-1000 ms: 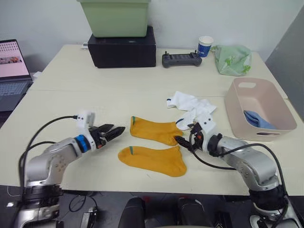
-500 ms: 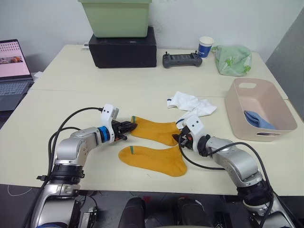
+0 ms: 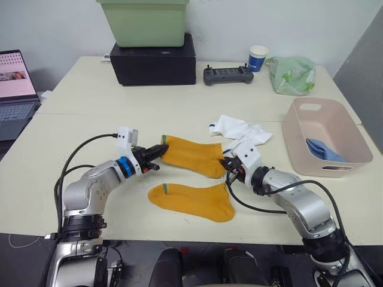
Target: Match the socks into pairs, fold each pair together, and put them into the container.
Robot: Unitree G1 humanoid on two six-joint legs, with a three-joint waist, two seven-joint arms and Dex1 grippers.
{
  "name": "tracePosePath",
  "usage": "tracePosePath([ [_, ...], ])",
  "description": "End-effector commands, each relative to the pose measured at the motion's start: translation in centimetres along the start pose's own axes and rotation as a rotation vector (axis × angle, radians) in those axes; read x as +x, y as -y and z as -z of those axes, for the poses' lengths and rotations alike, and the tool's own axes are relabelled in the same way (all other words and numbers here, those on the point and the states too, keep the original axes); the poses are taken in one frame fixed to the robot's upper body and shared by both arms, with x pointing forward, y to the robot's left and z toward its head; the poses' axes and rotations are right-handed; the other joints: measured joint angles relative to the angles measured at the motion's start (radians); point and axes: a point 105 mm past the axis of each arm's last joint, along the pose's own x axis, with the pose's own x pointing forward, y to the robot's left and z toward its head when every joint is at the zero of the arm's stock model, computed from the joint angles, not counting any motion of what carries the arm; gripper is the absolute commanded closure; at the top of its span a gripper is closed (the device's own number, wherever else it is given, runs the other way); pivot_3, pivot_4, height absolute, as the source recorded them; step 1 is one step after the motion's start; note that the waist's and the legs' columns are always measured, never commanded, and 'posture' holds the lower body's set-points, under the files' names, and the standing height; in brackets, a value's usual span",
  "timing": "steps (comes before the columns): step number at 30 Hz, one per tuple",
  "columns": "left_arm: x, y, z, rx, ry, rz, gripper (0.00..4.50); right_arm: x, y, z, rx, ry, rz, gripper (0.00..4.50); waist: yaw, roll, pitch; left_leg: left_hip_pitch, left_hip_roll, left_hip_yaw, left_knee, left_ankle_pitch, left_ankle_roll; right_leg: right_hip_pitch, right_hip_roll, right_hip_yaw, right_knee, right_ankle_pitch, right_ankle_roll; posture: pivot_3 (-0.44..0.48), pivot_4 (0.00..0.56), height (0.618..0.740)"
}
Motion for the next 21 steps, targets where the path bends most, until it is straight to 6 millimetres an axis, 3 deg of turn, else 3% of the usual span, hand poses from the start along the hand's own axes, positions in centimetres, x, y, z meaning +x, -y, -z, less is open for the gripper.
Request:
tracePosePath([
  [1, -1.8, 1.7, -2.8, 0.035, 0.067, 0.030, 4.50, -1.9, 0.2, -3.0, 0.021, 0.116, -0.011, 4.44, 0.000, 0.000, 0.000, 0.000, 0.000, 0.000, 0.000, 0.000, 0.000, 0.000, 0.000, 0.000, 0.000, 0.000, 0.000, 0.000, 0.150, 0.735],
  [5, -5.0, 4.5, -2.0, 0.002, -0.006, 0.104, 4.50, -5.4, -1.8, -3.2, 0.163, 0.101, -0.166, 4.44, -0.001, 0.000, 0.000, 0.000, 0.001, 0.000, 0.000, 0.000, 0.000, 0.001, 0.000, 0.000, -0.001, 0.000, 0.000, 0.000, 0.150, 0.735],
  [9, -7.1, 5.1, 0.0, -0.049, -0.082, 0.089, 4.50, -7.0, -3.4, -2.0, 0.201, 0.023, -0.229, 4.44, -0.001, 0.000, 0.000, 0.002, 0.000, 0.000, -0.001, 0.000, 0.000, 0.002, -0.001, 0.000, 0.000, -0.001, 0.001, 0.000, 0.150, 0.735],
  [16, -7.8, 4.2, 5.0, -0.034, -0.232, 0.014, 4.50, -6.5, -5.0, 1.0, 0.206, -0.099, -0.225, 4.44, -0.001, 0.000, 0.000, 0.003, 0.000, 0.001, -0.001, 0.000, 0.000, 0.002, -0.001, 0.001, -0.001, -0.003, 0.005, 0.000, 0.150, 0.735],
  [21, -6.8, 3.3, 6.8, -0.024, -0.243, -0.021, 4.50, -6.0, -5.4, 3.3, 0.186, -0.184, -0.213, 4.44, 0.000, 0.000, 0.000, 0.002, -0.001, 0.001, -0.001, 0.000, 0.000, 0.002, -0.001, 0.001, -0.001, -0.003, 0.005, 0.000, 0.150, 0.735],
])
